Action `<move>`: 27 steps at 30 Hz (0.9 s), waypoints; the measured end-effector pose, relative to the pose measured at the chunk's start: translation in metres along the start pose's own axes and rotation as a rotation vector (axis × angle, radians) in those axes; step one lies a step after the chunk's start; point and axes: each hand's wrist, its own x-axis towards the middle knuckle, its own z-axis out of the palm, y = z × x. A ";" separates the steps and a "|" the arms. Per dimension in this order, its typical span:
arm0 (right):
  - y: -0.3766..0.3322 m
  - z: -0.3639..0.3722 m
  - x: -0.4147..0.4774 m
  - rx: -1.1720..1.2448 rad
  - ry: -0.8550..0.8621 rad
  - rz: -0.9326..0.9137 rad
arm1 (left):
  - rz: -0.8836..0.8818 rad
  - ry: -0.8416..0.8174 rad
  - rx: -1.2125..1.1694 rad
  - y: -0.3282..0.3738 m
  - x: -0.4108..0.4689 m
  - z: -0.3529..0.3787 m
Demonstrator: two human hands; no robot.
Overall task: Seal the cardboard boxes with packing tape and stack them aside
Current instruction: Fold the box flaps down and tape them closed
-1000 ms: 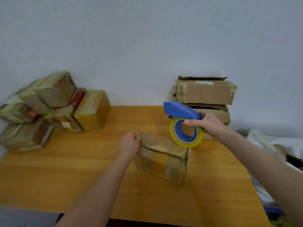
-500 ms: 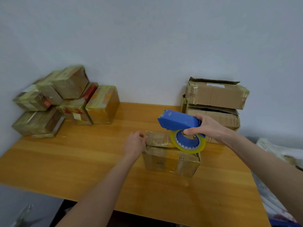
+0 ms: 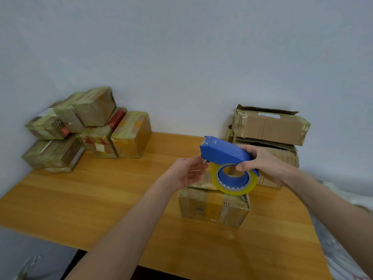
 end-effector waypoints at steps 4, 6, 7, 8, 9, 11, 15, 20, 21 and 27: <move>0.000 -0.001 0.000 -0.057 -0.016 -0.011 | 0.018 0.059 -0.023 0.003 -0.001 0.000; -0.003 -0.001 0.000 -0.139 -0.029 -0.020 | 0.042 0.111 0.006 0.003 0.000 0.000; -0.006 -0.001 -0.001 -0.172 -0.036 -0.031 | 0.058 0.141 0.026 0.003 0.000 0.000; -0.008 0.000 -0.001 -0.201 -0.043 -0.047 | 0.072 0.171 0.050 0.003 0.001 -0.001; -0.011 0.001 -0.001 -0.237 -0.048 -0.067 | 0.084 0.197 0.074 0.003 0.001 -0.002; -0.015 0.003 -0.001 -0.344 -0.044 -0.111 | 0.106 0.238 0.118 0.005 0.003 -0.006; -0.023 0.005 -0.002 -0.496 -0.060 -0.204 | 0.141 0.259 0.174 0.005 0.000 -0.015; -0.014 -0.006 -0.005 -0.508 -0.078 -0.224 | 0.154 0.340 0.179 -0.003 -0.010 -0.056; -0.009 -0.012 -0.008 -0.505 -0.072 -0.212 | 0.141 0.371 0.170 -0.006 -0.012 -0.069; 0.017 -0.015 -0.008 -0.566 -0.063 -0.120 | 0.126 0.492 0.255 -0.034 0.001 -0.083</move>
